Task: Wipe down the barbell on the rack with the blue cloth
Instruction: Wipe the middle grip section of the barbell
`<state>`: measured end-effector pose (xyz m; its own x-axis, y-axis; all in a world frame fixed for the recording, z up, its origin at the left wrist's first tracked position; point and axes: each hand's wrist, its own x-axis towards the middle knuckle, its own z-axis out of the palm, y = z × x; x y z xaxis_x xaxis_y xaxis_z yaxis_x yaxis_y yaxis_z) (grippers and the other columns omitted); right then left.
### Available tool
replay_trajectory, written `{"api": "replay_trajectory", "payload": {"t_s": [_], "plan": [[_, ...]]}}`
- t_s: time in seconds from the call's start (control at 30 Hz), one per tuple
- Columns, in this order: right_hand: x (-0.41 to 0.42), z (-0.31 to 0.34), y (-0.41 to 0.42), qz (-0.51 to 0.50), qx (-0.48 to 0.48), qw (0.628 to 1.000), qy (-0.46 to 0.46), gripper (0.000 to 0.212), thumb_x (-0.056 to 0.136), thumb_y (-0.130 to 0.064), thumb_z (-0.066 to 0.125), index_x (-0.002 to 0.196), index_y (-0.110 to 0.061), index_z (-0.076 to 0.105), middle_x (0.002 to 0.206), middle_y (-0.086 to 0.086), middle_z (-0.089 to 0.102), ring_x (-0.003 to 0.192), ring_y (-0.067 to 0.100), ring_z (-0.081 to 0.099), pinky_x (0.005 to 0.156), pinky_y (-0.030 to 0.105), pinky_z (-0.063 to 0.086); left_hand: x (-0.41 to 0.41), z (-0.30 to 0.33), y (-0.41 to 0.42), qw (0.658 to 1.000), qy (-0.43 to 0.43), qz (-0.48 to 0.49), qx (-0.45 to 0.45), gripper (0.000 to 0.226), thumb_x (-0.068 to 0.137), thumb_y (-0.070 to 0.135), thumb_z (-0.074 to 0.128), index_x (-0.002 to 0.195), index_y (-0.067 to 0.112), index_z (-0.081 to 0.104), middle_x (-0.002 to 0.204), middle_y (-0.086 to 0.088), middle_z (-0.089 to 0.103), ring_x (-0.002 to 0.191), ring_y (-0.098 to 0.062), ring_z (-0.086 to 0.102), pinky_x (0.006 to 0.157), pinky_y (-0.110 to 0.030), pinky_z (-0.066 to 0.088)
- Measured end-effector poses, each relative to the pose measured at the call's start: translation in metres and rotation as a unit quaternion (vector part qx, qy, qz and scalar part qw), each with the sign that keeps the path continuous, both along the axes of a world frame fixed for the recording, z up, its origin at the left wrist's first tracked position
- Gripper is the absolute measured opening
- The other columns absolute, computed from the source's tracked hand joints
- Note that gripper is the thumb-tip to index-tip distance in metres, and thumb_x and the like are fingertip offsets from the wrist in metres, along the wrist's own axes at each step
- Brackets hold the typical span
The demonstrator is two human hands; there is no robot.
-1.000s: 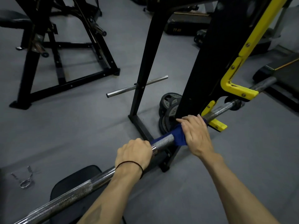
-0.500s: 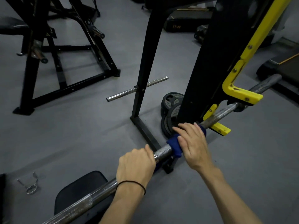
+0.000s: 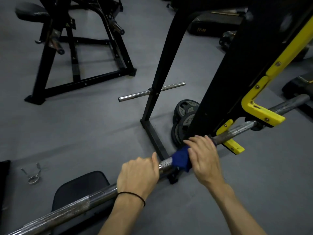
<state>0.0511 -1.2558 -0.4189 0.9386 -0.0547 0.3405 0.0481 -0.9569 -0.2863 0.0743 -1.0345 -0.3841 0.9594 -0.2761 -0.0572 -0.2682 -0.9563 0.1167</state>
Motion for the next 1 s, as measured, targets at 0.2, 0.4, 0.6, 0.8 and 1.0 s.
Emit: {"api": "replay_trajectory", "payload": {"t_s": [0.2, 0.4, 0.6, 0.8, 1.0], "plan": [[-0.005, -0.016, 0.063, -0.159, 0.177, 0.966, -0.103, 0.050, 0.108, -0.033, 0.026, 0.121, -0.012, 0.070, 0.129, 0.001, 0.066, 0.142, 0.023, 0.043, 0.128, 0.041, 0.010, 0.000, -0.009, -0.002, 0.999, 0.021, 0.038, -0.005, 0.053, 0.097, 0.040, 0.047, 0.053, 0.014, 0.061, 0.047, -0.007, 0.057, 0.043, -0.034, 0.057, 0.046, -0.030, 0.031], [-0.028, -0.023, 0.074, 0.034, 0.107, 0.992, -0.052, 0.053, 0.110, -0.040, 0.025, 0.142, -0.015, 0.059, 0.148, -0.001, 0.056, 0.148, 0.024, 0.037, 0.127, 0.043, 0.012, -0.001, -0.005, -0.004, 0.999, -0.018, 0.028, -0.032, 0.059, 0.102, 0.051, 0.023, 0.075, 0.020, 0.066, 0.067, -0.001, 0.068, 0.062, -0.025, 0.066, 0.057, -0.031, 0.046], [-0.006, -0.015, -0.006, 0.009, 0.027, 0.999, -0.041, 0.051, 0.109, -0.035, 0.031, 0.135, -0.006, 0.065, 0.136, 0.012, 0.064, 0.135, 0.031, 0.053, 0.125, 0.046, 0.023, -0.001, -0.007, -0.003, 0.997, -0.031, 0.050, -0.051, 0.057, 0.099, 0.052, 0.026, 0.062, 0.017, 0.052, 0.060, -0.005, 0.064, 0.057, -0.032, 0.063, 0.057, -0.036, 0.052], [-0.012, -0.024, 0.087, -0.149, 0.191, 0.966, -0.086, 0.055, 0.110, -0.039, 0.025, 0.141, -0.007, 0.058, 0.152, 0.006, 0.052, 0.155, 0.026, 0.023, 0.129, 0.044, 0.003, 0.000, -0.012, -0.005, 0.997, -0.049, 0.034, -0.053, 0.054, 0.098, 0.040, 0.043, 0.055, 0.014, 0.059, 0.048, -0.007, 0.058, 0.043, -0.033, 0.057, 0.045, -0.031, 0.046], [-0.039, -0.022, 0.081, 0.060, 0.055, 0.997, 0.002, 0.054, 0.110, -0.041, 0.026, 0.157, -0.016, 0.038, 0.164, 0.000, 0.036, 0.157, 0.021, 0.020, 0.128, 0.043, 0.007, -0.001, -0.016, 0.002, 0.994, -0.079, -0.012, -0.072, 0.049, 0.094, 0.033, 0.060, 0.047, 0.019, 0.052, 0.039, -0.002, 0.049, 0.031, -0.025, 0.048, 0.039, -0.023, 0.025]]}}
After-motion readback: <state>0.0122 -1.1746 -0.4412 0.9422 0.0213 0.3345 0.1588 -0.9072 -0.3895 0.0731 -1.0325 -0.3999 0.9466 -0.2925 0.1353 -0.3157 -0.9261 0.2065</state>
